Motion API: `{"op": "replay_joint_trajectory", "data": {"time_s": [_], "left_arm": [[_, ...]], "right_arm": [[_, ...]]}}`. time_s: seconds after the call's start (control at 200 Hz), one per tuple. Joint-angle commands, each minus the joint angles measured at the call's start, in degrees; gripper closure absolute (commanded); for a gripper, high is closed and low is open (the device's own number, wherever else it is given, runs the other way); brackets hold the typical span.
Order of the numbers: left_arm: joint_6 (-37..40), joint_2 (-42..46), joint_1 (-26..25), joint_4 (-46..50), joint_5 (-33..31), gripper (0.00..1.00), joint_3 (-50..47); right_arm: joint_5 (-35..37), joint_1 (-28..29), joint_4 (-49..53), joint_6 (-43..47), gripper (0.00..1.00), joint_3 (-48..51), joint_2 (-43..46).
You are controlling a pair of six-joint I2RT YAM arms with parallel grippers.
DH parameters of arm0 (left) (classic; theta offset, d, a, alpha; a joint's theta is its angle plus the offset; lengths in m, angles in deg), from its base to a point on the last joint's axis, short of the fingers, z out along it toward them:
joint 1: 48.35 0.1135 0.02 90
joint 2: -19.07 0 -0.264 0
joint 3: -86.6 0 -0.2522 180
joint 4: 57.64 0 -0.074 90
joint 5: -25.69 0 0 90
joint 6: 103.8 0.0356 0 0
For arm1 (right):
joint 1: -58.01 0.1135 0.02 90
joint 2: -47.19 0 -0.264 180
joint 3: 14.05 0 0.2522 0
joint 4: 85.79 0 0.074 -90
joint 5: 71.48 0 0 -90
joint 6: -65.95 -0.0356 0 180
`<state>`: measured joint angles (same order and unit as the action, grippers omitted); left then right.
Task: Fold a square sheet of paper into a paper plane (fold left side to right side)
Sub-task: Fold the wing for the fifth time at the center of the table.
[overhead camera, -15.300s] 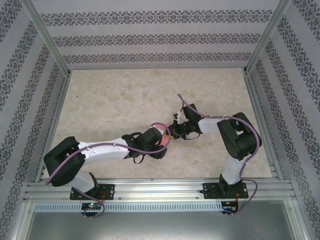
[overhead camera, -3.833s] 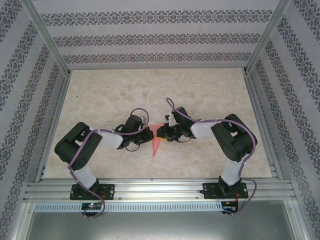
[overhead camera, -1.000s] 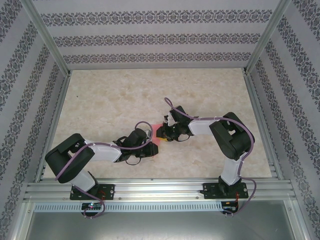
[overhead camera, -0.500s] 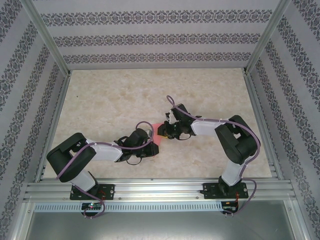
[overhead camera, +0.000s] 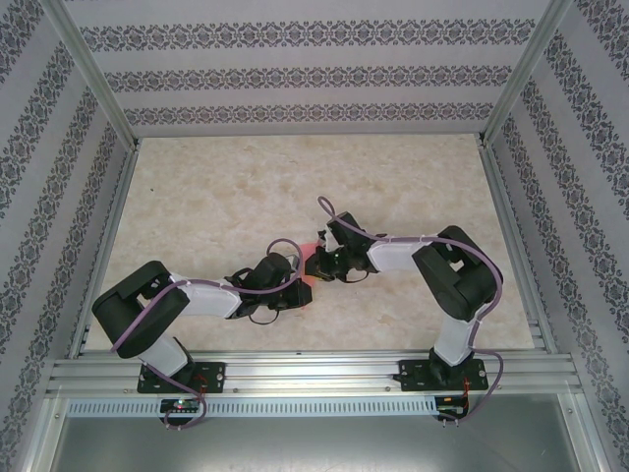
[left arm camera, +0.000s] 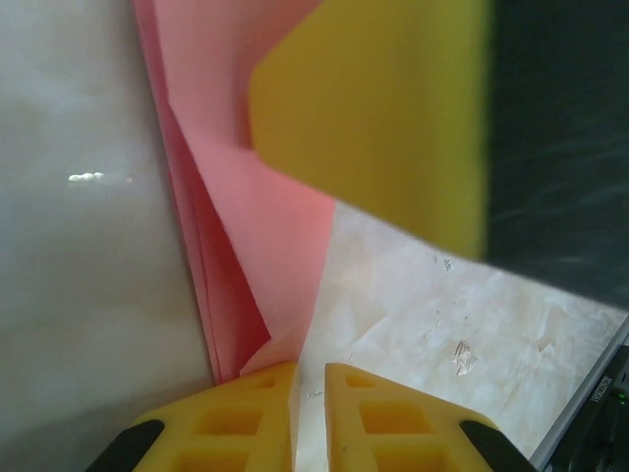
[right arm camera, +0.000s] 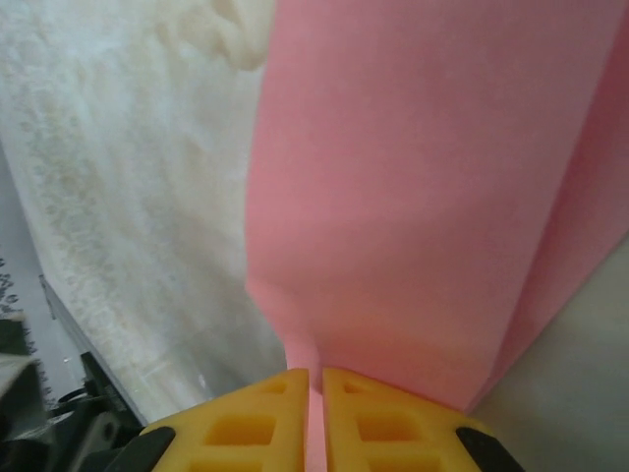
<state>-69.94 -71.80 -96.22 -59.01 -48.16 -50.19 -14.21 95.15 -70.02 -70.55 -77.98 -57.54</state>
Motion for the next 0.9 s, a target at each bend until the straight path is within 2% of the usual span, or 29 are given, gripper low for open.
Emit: {"op": "replay_joint_trajectory", "data": {"time_s": [0.0,0.26,0.894], "left_arm": [[-1.32,-3.97,-2.57,5.05,-0.75,0.84,-0.55],[-1.78,-4.41,-2.57,6.72,-0.52,0.85,-0.98],[-1.43,-6.77,-2.75,7.47,0.29,0.86,-0.63]], "right_arm": [[3.82,0.45,2.63,1.82,0.87,-2.36,-1.63],[8.77,-0.22,7.45,6.21,0.86,-3.97,-2.28],[9.03,-6.35,8.16,10.46,0.85,-7.71,-4.05]]}}
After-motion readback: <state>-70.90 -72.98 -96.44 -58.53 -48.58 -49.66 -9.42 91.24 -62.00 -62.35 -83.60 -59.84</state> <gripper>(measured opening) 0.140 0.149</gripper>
